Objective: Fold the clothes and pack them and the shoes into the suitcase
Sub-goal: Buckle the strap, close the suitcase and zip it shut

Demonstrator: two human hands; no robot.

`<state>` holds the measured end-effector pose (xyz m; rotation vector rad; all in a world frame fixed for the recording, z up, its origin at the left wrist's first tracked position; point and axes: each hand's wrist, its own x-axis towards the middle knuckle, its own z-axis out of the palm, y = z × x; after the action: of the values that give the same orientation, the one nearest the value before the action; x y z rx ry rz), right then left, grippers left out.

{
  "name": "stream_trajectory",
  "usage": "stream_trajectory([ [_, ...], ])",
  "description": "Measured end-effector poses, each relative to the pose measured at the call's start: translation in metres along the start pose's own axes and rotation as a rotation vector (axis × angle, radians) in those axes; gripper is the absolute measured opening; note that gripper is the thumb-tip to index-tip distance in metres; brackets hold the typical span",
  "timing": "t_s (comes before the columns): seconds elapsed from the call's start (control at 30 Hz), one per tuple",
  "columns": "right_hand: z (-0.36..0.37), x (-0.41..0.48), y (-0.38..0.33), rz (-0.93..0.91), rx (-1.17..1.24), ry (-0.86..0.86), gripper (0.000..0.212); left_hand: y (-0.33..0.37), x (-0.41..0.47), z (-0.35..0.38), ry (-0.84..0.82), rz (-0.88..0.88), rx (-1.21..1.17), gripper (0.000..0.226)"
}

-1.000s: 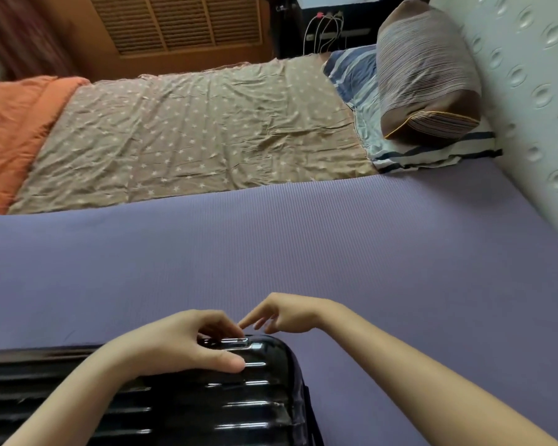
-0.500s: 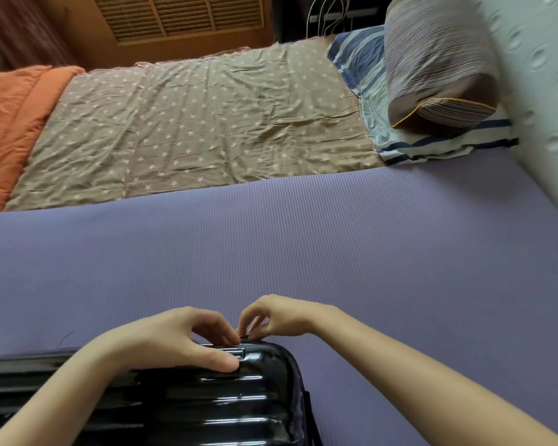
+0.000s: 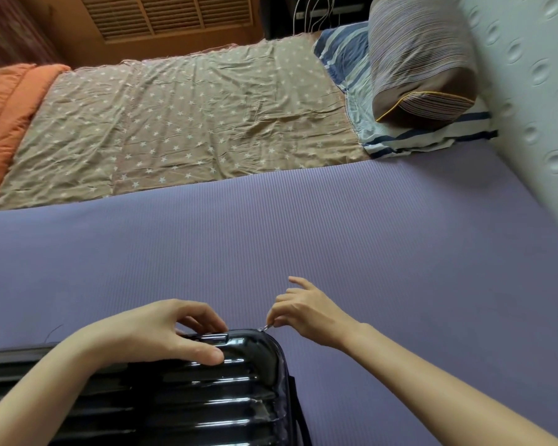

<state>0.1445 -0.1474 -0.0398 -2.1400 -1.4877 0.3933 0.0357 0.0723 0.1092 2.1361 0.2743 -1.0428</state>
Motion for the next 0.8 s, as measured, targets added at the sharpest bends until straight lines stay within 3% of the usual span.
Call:
stream_trajectory([
  [0.17, 0.002, -0.031, -0.008, 0.093, 0.146, 0.041, 0.014, 0.014, 0.003, 0.011, 0.049, 0.025, 0.048, 0.074],
  [0.43, 0.007, -0.065, -0.023, 0.233, 0.232, 0.029, 0.02, 0.04, 0.014, 0.037, 0.076, 0.123, 0.114, 0.036],
  [0.8, 0.016, -0.082, -0.037, 0.24, 0.173, 0.109, 0.021, 0.038, 0.01, 0.043, 0.127, 0.132, 0.1, 0.038],
])
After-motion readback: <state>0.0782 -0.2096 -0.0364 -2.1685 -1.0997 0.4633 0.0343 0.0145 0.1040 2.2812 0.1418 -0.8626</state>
